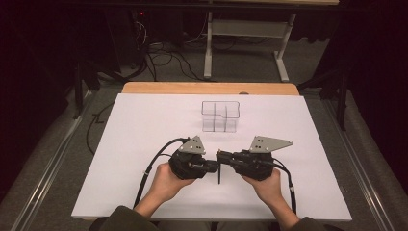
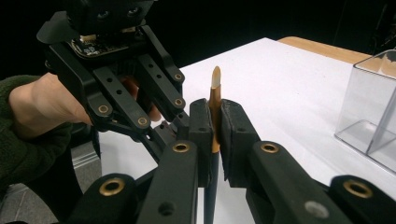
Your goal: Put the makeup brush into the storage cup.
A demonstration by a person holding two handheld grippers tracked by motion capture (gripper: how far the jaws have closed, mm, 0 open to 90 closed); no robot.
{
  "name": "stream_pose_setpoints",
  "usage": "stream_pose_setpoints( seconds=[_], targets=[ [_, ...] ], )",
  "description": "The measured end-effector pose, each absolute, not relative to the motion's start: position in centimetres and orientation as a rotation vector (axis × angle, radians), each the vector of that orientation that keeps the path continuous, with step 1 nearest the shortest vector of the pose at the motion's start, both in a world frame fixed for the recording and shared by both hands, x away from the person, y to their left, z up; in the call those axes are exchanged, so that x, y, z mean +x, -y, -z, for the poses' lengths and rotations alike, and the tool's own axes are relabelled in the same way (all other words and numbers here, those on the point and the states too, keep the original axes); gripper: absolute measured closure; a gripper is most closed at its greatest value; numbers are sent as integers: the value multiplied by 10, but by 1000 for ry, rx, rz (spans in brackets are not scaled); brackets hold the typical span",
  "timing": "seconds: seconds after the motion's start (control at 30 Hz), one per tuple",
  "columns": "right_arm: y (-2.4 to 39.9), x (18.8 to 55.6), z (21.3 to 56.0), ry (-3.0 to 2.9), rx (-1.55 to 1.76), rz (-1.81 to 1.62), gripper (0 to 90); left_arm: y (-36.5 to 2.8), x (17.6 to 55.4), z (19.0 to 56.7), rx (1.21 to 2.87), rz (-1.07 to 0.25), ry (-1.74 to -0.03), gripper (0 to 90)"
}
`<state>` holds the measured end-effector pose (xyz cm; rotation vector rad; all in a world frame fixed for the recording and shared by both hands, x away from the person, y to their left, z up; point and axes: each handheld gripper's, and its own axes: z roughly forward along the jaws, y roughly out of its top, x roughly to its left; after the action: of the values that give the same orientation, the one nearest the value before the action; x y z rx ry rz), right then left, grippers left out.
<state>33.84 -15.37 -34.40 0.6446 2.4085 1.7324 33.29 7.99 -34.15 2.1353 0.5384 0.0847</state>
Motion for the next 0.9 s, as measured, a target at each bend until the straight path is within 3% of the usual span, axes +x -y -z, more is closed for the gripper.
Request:
stream_pose_setpoints(
  seconds=[0.4, 0.9],
  targets=[
    [159, 337, 341, -2394, 646, -1715, 864, -86, 330, 340, 2091, -132, -569, 684],
    [162, 336, 339, -2398, 655, -1690, 864, -126, 325, 337, 1999, -185, -689, 504]
  ],
)
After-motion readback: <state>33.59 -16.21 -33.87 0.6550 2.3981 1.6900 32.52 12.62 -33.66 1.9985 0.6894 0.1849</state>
